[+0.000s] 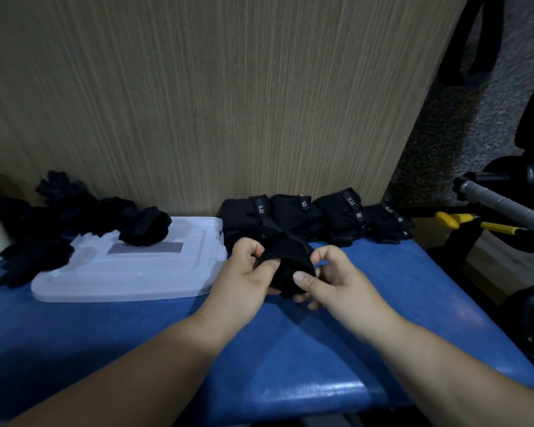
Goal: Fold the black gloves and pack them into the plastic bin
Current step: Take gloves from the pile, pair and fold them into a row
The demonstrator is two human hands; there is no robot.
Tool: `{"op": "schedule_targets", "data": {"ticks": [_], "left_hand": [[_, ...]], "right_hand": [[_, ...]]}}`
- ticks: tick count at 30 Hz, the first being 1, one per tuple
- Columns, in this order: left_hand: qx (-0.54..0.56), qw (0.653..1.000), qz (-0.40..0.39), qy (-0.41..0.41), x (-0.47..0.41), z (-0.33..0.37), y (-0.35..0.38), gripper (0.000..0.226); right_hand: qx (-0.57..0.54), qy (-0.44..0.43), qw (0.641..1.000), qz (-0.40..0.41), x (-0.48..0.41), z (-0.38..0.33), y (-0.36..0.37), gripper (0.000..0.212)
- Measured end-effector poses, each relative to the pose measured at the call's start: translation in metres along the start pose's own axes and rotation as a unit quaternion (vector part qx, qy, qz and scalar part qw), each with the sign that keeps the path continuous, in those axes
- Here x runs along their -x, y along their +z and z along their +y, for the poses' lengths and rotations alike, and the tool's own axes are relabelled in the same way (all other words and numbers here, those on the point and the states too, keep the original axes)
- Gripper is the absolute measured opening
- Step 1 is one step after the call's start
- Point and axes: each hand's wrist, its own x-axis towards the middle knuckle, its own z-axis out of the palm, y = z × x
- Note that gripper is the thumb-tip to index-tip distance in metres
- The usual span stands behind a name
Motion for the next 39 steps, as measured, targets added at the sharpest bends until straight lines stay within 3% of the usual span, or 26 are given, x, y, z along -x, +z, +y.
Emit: {"op": "schedule_targets", "data": {"ticks": [8, 13, 20, 25, 26, 28, 30, 32, 34, 39], "left_hand": [[0.055, 0.992, -0.106, -0.044, 0.007, 0.001, -0.003, 0.025], [0.169, 0.978, -0.049, -0.113, 0.0, 0.004, -0.003, 0.061], [0.221, 0.959, 0.054, -0.167, -0.007, -0.002, -0.001, 0.034], [0.237, 0.953, 0.115, -0.152, -0.008, -0.001, -0.002, 0.025], [0.235, 0.954, 0.112, -0.148, -0.008, 0.0, -0.002, 0.027], [0.235, 0.958, 0.094, -0.136, -0.006, 0.001, -0.001, 0.031], [0.231, 0.963, 0.061, -0.122, -0.003, 0.004, -0.001, 0.037], [0.22, 0.968, 0.017, -0.117, 0.0, 0.005, 0.0, 0.045], [0.219, 0.968, -0.024, -0.119, 0.003, 0.005, 0.002, 0.048], [0.177, 0.975, -0.032, -0.129, 0.002, -0.002, 0.005, 0.029]], "right_hand": [[0.012, -0.07, 0.995, 0.067, -0.004, 0.006, -0.008, 0.025], [0.04, -0.075, 0.996, 0.039, 0.001, -0.001, -0.009, 0.037], [0.079, -0.107, 0.991, -0.005, 0.003, 0.003, -0.004, 0.054], [0.119, -0.044, 0.988, -0.089, 0.004, 0.002, -0.009, 0.035], [0.093, -0.035, 0.989, -0.109, 0.004, 0.002, -0.008, 0.028], [-0.029, -0.025, 0.991, -0.132, 0.005, 0.002, -0.008, 0.035], [-0.126, -0.02, 0.986, -0.108, 0.003, 0.0, -0.008, 0.041], [-0.114, -0.014, 0.992, -0.059, 0.002, -0.001, -0.008, 0.037], [-0.099, -0.011, 0.995, -0.029, 0.001, 0.0, -0.009, 0.019], [-0.028, -0.006, 0.999, -0.031, -0.001, 0.007, -0.017, 0.046]]}}
